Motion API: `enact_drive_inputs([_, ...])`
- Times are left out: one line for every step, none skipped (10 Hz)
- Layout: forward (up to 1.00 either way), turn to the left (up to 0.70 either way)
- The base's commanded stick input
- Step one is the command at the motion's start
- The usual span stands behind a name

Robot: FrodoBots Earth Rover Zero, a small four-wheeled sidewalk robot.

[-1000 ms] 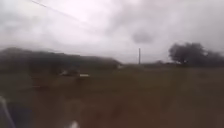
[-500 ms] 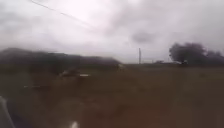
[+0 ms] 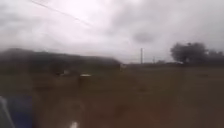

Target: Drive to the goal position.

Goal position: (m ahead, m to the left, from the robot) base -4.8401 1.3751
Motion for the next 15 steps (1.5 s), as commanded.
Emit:
enact_drive_inputs([0.0,0.7])
enact_drive_inputs([0.0,0.7])
enact_drive_inputs([0.0,0.7])
enact_drive_inputs([0.0,0.7])
enact_drive_inputs([0.0,0.7])
enact_drive_inputs([0.0,0.7])
enact_drive_inputs([0.0,0.7])
enact_drive_inputs([0.0,0.7])
enact_drive_inputs([0.0,0.7])
enact_drive_inputs([0.0,0.7])
enact_drive_inputs([-0.11,0.59])
enact_drive_inputs([-0.7,0.0])
enact_drive_inputs([-0.7,0.0])
enact_drive_inputs([-0.7,0.0])
enact_drive_inputs([-0.7,0.0])
